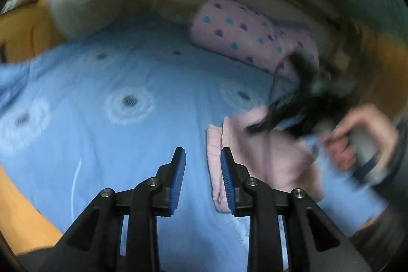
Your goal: Fold small clothes
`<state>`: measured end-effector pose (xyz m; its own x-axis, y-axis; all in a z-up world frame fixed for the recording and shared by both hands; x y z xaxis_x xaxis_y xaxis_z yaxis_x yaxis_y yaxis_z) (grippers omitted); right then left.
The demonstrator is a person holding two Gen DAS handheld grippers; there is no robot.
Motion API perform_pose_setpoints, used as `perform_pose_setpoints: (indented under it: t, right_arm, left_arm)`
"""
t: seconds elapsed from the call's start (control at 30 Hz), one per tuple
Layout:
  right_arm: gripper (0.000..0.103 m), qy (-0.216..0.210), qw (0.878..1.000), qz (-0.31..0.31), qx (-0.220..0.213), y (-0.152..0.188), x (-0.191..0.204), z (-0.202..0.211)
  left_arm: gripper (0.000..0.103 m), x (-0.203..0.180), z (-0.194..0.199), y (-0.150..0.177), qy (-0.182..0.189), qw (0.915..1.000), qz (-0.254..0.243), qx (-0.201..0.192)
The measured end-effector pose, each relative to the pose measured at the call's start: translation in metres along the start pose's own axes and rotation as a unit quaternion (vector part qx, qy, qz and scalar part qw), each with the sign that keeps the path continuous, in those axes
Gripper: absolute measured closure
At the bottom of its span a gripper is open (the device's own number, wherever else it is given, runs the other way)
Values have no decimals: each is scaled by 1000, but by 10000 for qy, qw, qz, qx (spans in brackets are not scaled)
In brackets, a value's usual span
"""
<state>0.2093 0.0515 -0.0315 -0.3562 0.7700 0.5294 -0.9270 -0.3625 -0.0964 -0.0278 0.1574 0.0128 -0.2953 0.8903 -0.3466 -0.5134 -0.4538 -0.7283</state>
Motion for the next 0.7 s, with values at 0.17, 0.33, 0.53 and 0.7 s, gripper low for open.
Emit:
perform_pose_setpoints:
  t: [0.17, 0.33, 0.53, 0.7]
  right_arm:
    - [69, -1015, 9946, -121, -166, 2, 1, -4]
    - [44, -583, 9845, 1265, -1066, 39, -8, 86]
    - [40, 817, 9473, 2445, -1899, 129, -79, 141]
    - [42, 1097, 9375, 2706, -1892, 183, -108, 111]
  left_arm:
    - [82, -4, -6, 18, -271, 9985, -380, 294]
    - [77, -27, -34, 35, 109, 9923, -755, 976]
    - [50, -28, -64, 48, 1004, 9770, 141, 1874]
    - [49, -32, -89, 59, 1435, 9518, 1090, 2481]
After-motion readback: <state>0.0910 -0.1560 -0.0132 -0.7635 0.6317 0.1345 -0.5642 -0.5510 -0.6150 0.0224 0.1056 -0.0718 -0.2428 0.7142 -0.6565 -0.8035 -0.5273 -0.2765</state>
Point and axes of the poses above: each gripper's, at about its wrist camera, not at the fingertips, and z roughly against the way its jaws point, x to its left, y to its underside, the point moved 4 cm from there along -z, roughly the way its jaws point, and after that the axes turned 2 degrees about z, right-handed, at the moved point
